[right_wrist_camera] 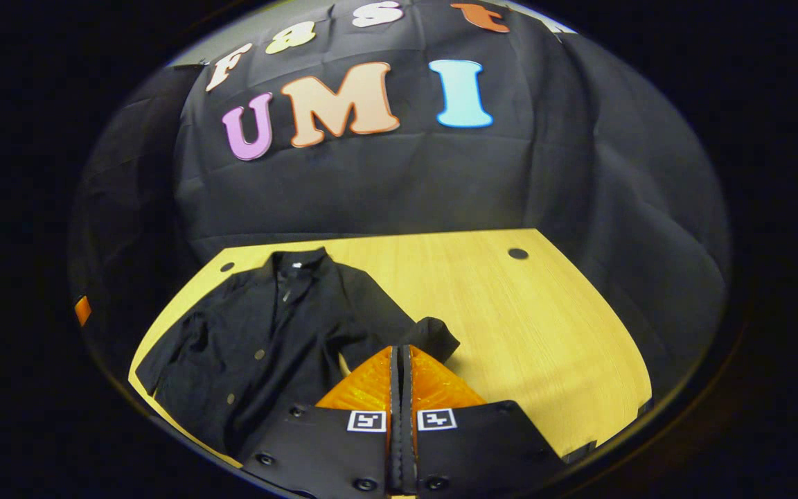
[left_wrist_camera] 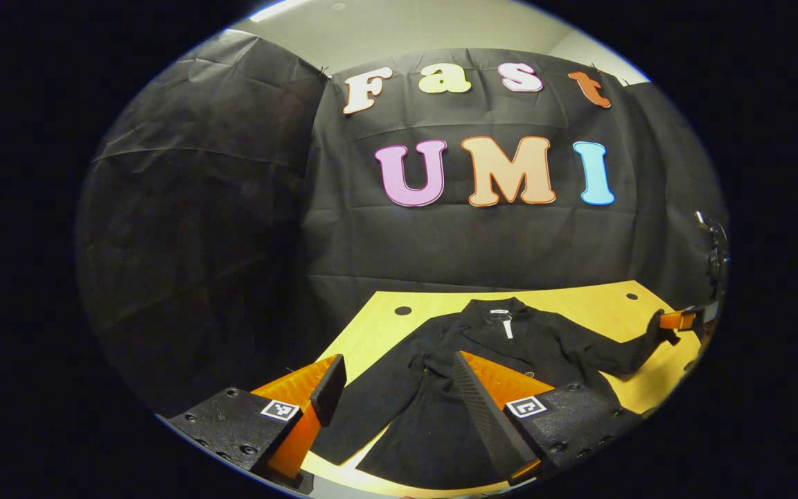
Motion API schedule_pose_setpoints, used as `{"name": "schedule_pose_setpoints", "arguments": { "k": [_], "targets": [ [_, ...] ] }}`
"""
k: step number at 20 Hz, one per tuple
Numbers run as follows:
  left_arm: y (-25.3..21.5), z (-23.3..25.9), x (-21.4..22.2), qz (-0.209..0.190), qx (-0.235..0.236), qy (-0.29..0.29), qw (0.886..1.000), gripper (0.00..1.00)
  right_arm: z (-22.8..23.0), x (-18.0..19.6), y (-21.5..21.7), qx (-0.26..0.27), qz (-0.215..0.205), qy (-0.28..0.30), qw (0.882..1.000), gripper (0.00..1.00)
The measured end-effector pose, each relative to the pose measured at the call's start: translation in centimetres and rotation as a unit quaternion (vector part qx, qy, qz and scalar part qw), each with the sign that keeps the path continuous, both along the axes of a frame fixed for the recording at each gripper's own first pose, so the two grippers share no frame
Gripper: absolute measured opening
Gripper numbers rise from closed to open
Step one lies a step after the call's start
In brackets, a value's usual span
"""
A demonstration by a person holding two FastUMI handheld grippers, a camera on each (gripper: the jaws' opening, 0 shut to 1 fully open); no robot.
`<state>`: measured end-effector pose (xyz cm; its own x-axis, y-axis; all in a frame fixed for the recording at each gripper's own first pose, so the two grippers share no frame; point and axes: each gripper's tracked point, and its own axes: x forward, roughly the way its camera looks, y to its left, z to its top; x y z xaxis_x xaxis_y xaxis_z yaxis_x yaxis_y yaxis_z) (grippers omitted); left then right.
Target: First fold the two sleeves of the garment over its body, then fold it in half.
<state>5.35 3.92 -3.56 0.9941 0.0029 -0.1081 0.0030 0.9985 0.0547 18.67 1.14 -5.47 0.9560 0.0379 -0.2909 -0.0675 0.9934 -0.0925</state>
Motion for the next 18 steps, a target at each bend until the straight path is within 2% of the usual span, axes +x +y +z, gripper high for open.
{"name": "schedule_pose_setpoints", "arguments": {
  "k": [2,3,4,8,9,11,13,16,18],
  "targets": [
    [0.1,0.1,0.8,-0.017,-0.002,-0.002,1.000,0.96,1.7,1.0,3.7,-0.002,0.018,-0.013,1.000,0.02],
    [0.2,0.1,1.1,-0.024,-0.003,-0.002,1.000,0.92,2.5,1.5,5.7,-0.004,0.029,-0.018,0.999,0.02],
    [0.3,-0.1,1.4,-0.031,-0.004,0.000,1.000,0.96,3.2,2.1,7.5,-0.006,0.039,-0.024,0.999,0.02],
    [1.6,-1.4,2.4,-0.041,-0.015,0.012,0.999,0.96,5.6,4.6,15.8,-0.001,0.083,-0.049,0.995,0.00],
    [2.0,-1.7,2.5,-0.042,-0.016,0.015,0.999,0.92,5.8,5.1,17.3,-0.003,0.089,-0.050,0.995,0.02],
    [2.6,-2.2,2.8,-0.043,-0.016,0.020,0.999,0.96,5.8,5.6,20.5,-0.004,0.105,-0.057,0.993,0.02],
    [3.1,-2.6,2.8,-0.042,-0.017,0.023,0.999,0.92,6.0,6.2,23.9,-0.006,0.125,-0.061,0.990,0.02],
    [3.6,-3.8,2.9,-0.042,-0.024,0.035,0.998,0.96,5.9,7.7,28.2,-0.008,0.150,-0.061,0.987,0.02],
    [3.8,-4.5,2.7,-0.041,-0.035,0.047,0.997,0.93,5.6,8.9,31.3,-0.004,0.169,-0.055,0.984,0.04]
  ]
}}
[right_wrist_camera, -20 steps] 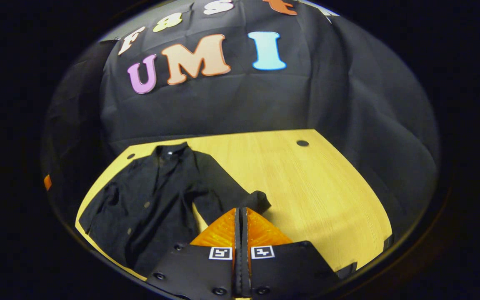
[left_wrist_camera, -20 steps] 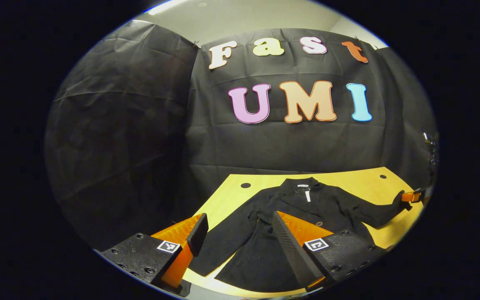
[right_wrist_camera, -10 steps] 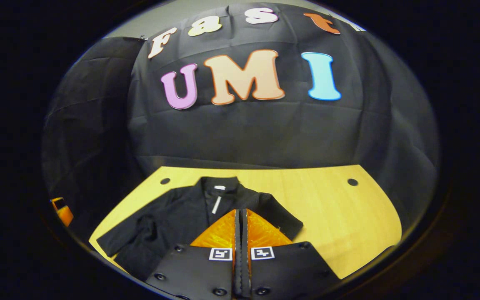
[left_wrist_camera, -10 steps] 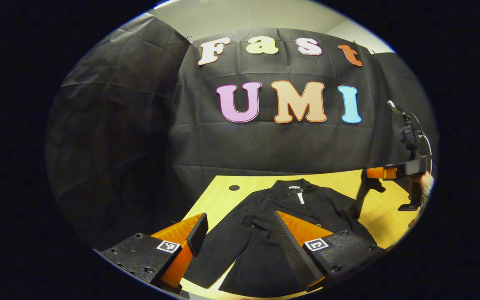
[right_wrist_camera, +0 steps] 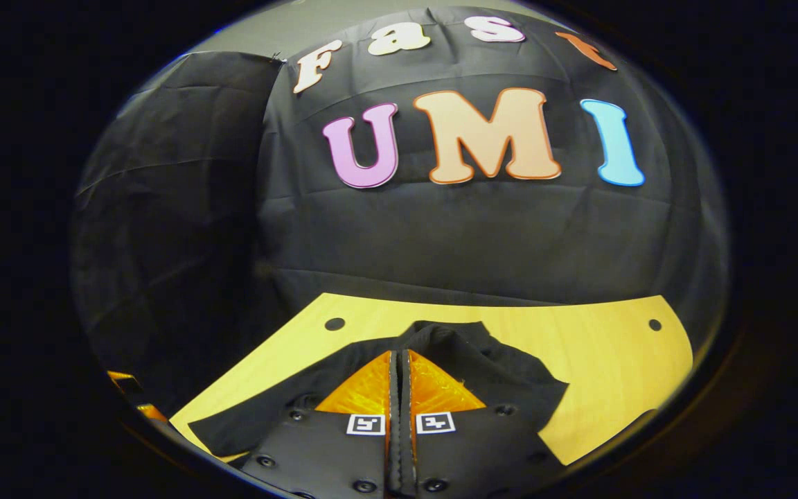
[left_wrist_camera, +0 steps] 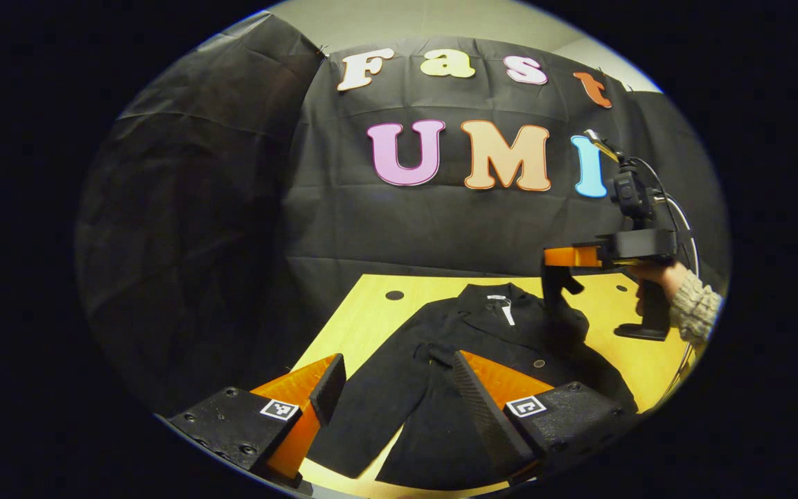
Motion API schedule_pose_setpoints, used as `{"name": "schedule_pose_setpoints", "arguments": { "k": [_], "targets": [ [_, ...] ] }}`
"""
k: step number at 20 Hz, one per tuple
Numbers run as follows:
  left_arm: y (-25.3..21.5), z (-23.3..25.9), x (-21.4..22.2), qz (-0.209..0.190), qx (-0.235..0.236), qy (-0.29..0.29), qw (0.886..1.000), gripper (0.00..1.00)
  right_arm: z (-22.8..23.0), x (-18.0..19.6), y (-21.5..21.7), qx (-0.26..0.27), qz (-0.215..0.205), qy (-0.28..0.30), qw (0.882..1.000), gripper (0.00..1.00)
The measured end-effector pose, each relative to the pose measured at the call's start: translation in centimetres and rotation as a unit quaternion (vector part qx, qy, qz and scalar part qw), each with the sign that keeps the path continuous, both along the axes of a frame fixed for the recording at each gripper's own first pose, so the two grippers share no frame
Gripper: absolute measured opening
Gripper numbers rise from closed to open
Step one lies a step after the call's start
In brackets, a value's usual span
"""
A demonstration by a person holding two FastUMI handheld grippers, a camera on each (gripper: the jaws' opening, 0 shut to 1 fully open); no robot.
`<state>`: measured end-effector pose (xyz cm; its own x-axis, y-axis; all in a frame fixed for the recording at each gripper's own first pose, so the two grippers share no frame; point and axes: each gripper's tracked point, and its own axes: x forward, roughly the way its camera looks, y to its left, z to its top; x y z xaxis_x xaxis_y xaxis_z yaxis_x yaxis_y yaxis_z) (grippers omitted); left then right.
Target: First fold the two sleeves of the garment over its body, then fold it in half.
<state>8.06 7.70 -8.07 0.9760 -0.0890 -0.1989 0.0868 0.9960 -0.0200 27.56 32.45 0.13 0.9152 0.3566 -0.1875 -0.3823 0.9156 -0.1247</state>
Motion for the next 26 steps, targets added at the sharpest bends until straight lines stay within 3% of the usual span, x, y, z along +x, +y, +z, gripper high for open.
{"name": "schedule_pose_setpoints", "arguments": {
  "k": [9,16,20,21,22,24,25,26],
  "targets": [
    [2.8,-4.2,-0.3,0.032,0.001,0.058,0.998,0.93,-8.2,5.6,9.7,-0.043,0.045,0.061,0.996,0.02],
    [4.4,-7.2,-0.4,0.058,-0.009,0.094,0.994,0.94,-13.5,8.5,11.6,-0.065,0.039,0.108,0.991,0.00],
    [4.2,-9.0,-0.6,0.060,-0.013,0.115,0.992,0.94,-14.8,9.4,11.7,-0.051,0.040,0.130,0.989,0.05],
    [4.1,-9.4,-0.6,0.060,-0.014,0.118,0.991,0.95,-14.9,9.6,11.8,-0.044,0.040,0.137,0.989,0.15],
    [4.1,-9.6,-0.5,0.060,-0.014,0.122,0.991,0.95,-14.8,9.5,11.9,-0.034,0.049,0.141,0.988,0.15],
    [4.3,-10.2,-0.6,0.063,-0.013,0.129,0.990,0.94,-14.5,9.5,12.3,-0.019,0.056,0.149,0.987,0.36],
    [4.5,-10.7,-0.7,0.065,-0.010,0.137,0.988,0.94,-14.6,9.6,12.5,-0.011,0.058,0.154,0.986,0.60],
    [4.6,-10.9,-0.8,0.068,-0.009,0.139,0.988,0.95,-14.3,9.5,12.6,-0.005,0.064,0.155,0.986,0.63]
  ]
}}
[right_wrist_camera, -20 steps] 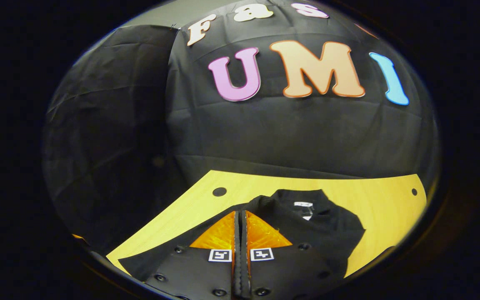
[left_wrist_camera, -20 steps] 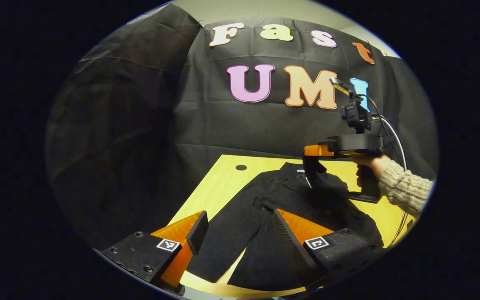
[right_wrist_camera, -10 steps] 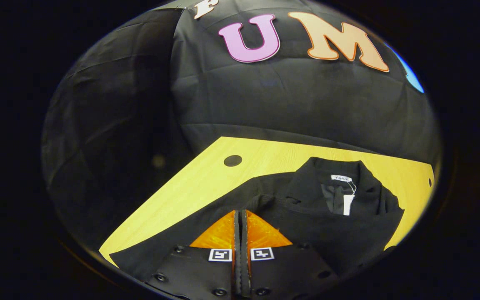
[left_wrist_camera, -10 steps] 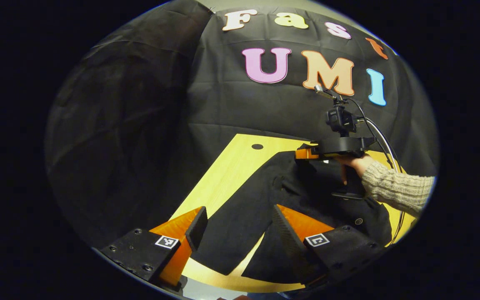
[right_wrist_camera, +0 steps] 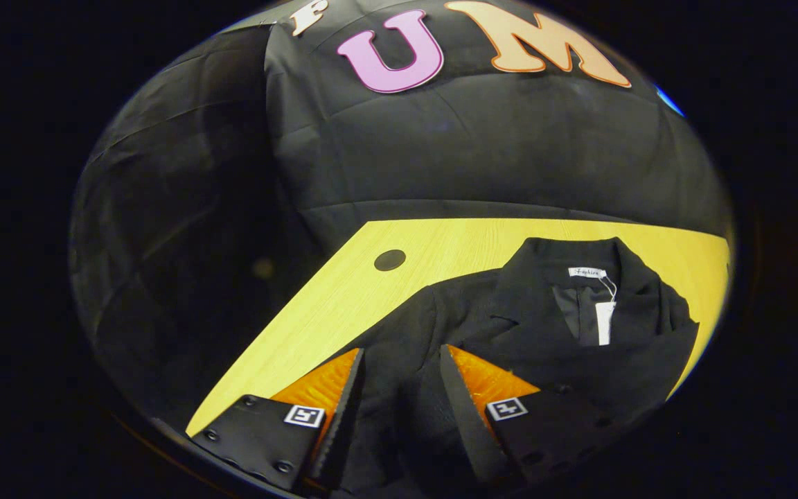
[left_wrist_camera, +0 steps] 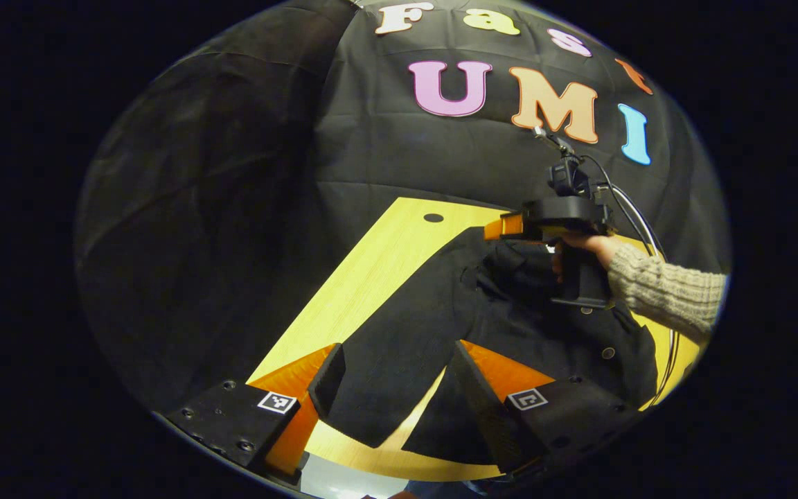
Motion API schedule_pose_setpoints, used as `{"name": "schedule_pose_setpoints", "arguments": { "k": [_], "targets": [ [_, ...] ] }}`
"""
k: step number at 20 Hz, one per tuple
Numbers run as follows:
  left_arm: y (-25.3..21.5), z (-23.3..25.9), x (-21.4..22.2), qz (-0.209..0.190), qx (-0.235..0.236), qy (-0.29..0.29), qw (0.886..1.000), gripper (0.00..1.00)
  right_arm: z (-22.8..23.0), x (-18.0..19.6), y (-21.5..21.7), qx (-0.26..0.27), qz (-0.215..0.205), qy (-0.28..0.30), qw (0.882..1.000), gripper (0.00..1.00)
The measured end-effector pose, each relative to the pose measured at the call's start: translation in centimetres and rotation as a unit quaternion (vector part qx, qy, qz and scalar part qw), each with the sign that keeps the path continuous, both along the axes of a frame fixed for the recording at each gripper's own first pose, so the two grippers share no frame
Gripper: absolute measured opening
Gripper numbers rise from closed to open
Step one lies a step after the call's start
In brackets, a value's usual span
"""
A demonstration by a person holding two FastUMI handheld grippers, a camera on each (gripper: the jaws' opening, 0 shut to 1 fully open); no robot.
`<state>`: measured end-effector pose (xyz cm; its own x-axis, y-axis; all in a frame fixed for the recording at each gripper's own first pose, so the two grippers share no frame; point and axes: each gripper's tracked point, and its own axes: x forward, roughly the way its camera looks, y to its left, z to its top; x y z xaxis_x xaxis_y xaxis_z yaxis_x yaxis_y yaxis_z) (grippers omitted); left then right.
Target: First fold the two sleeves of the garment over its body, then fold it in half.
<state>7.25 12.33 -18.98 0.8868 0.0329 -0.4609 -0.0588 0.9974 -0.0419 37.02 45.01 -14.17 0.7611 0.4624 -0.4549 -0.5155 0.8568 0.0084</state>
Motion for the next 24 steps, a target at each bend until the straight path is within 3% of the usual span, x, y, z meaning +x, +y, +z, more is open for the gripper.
{"name": "schedule_pose_setpoints", "arguments": {
  "k": [1,2,3,5,8,12,13,18,19,20,21,24],
  "targets": [
    [0.1,0.0,-0.1,0.001,-0.003,0.001,1.000,0.95,0.4,-0.1,0.3,0.010,0.007,0.000,1.000,0.71],
    [0.1,-0.1,-0.1,0.002,-0.006,0.003,1.000,0.95,1.0,-0.5,0.4,0.021,0.015,-0.001,1.000,0.65],
    [0.2,-0.6,0.0,0.003,-0.008,0.008,1.000,0.95,2.0,-0.7,0.6,0.031,0.021,-0.009,0.999,0.70],
    [0.3,-1.4,0.0,0.005,-0.006,0.016,1.000,0.95,4.7,-1.4,0.9,0.053,0.031,-0.038,0.997,0.96],
    [0.8,-2.8,0.2,0.016,-0.006,0.029,0.999,0.95,9.9,-3.4,0.2,0.081,0.036,-0.093,0.992,0.95],
    [1.4,-4.6,0.3,0.027,-0.008,0.057,0.998,0.95,15.1,-6.4,-2.9,0.080,0.032,-0.157,0.984,0.95],
    [1.6,-5.2,0.1,0.030,-0.010,0.065,0.997,0.95,16.1,-7.2,-3.8,0.075,0.030,-0.169,0.982,0.88],
    [2.5,-8.6,-1.4,0.039,-0.015,0.101,0.994,0.95,19.3,-10.8,-8.4,0.055,0.025,-0.210,0.976,1.00],
    [2.7,-9.3,-1.6,0.039,-0.018,0.109,0.993,0.95,19.6,-11.3,-9.1,0.053,0.024,-0.212,0.976,0.89],
    [2.7,-9.9,-1.7,0.040,-0.022,0.116,0.992,0.95,19.6,-11.8,-9.9,0.046,0.021,-0.213,0.976,0.95],
    [2.8,-10.4,-2.0,0.043,-0.022,0.123,0.991,0.95,19.6,-12.2,-10.6,0.039,0.017,-0.214,0.976,0.89],
    [3.5,-11.0,-2.3,0.052,-0.017,0.128,0.990,0.95,19.6,-13.8,-11.9,0.034,0.011,-0.218,0.975,0.95]
  ]
}}
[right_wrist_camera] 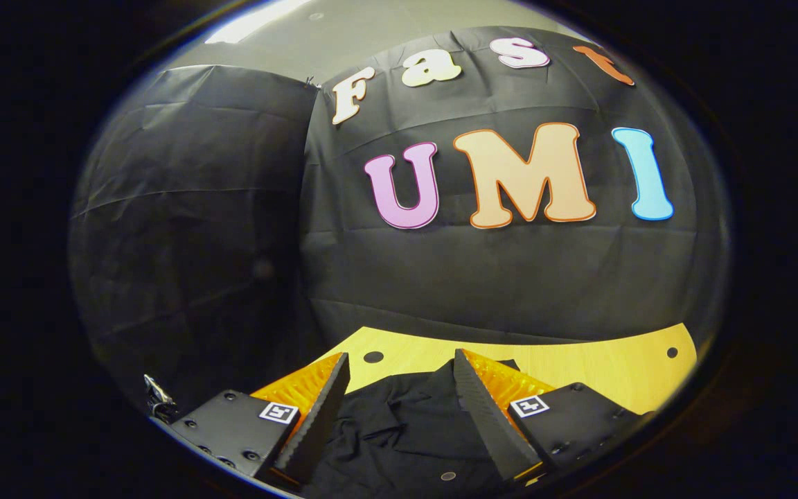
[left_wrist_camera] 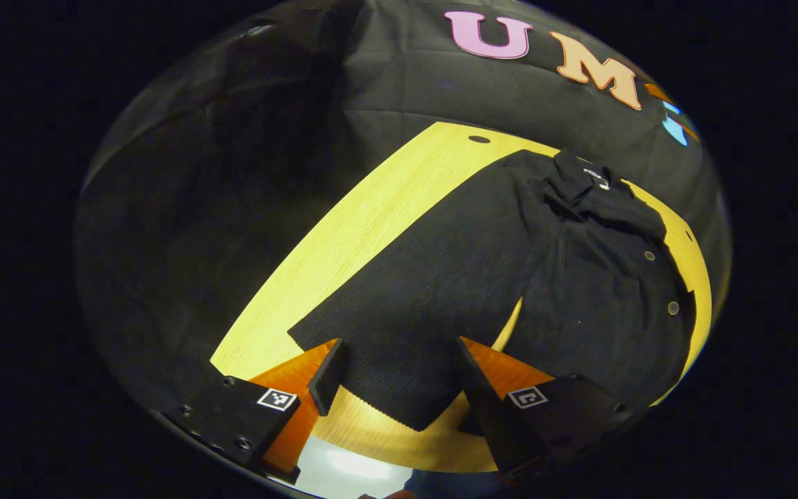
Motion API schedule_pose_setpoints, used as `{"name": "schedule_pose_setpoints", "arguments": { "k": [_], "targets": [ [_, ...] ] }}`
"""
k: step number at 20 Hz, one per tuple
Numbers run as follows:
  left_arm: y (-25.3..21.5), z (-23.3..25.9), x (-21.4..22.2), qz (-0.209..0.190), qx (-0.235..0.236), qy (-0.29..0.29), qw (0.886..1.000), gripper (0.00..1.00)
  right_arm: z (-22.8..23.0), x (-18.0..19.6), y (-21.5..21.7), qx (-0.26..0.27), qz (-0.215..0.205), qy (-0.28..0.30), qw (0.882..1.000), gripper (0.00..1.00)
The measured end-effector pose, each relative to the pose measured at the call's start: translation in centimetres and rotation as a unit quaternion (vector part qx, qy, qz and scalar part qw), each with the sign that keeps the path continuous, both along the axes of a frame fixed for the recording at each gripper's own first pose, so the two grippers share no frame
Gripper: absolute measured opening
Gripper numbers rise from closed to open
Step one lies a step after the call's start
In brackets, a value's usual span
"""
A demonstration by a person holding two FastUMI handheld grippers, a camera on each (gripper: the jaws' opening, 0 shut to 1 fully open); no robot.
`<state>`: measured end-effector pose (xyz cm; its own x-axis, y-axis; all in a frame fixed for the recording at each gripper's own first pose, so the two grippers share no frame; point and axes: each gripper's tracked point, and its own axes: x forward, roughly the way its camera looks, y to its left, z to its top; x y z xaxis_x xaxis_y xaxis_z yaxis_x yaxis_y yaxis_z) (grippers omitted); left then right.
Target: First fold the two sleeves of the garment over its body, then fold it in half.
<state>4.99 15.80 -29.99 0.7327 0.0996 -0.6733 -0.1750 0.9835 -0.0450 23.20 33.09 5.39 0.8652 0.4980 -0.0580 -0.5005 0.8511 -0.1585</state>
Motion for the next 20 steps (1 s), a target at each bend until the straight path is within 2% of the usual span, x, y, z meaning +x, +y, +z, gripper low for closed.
{"name": "schedule_pose_setpoints", "arguments": {
  "k": [3,4,9,12,14,16,17,18,19,20],
  "targets": [
    [-0.1,0.2,0.0,-0.012,0.015,-0.005,1.000,0.95,-0.1,-1.5,-1.3,0.003,-0.009,0.002,1.000,0.89],
    [-0.1,0.1,-0.1,-0.014,0.017,-0.006,1.000,0.95,-0.3,-2.3,-1.6,0.009,-0.011,0.006,1.000,0.95],
    [-0.1,0.2,-0.2,0.002,0.000,-0.027,1.000,0.96,-0.6,-6.5,-4.8,0.022,-0.039,-0.004,0.999,0.95],
    [-0.3,0.1,-0.2,-0.015,0.007,-0.032,0.999,0.95,-1.6,-8.3,-7.2,0.013,-0.070,0.006,0.997,0.95],
    [-0.3,0.2,-0.2,-0.016,0.003,-0.027,1.000,0.89,-2.0,-9.6,-8.0,0.016,-0.079,0.012,0.997,0.95],
    [-0.5,0.1,-0.2,-0.013,-0.001,-0.021,1.000,0.77,-2.2,-10.4,-8.9,0.018,-0.087,0.015,0.996,0.95],
    [-0.5,0.1,-0.3,-0.015,-0.002,-0.020,1.000,0.65,-2.3,-10.6,-9.4,0.015,-0.094,0.017,0.995,0.95],
    [-0.5,0.1,-0.3,-0.017,-0.001,-0.021,1.000,0.62,-2.3,-10.9,-10.0,0.012,-0.101,0.018,0.995,0.95],
    [-0.3,0.1,-0.2,-0.016,-0.002,-0.022,1.000,0.42,-2.1,-11.2,-10.5,0.013,-0.106,0.017,0.994,0.89],
    [-0.2,0.1,0.0,-0.014,-0.003,-0.024,1.000,0.34,-2.0,-11.5,-10.9,0.016,-0.109,0.016,0.994,0.89]
  ]
}}
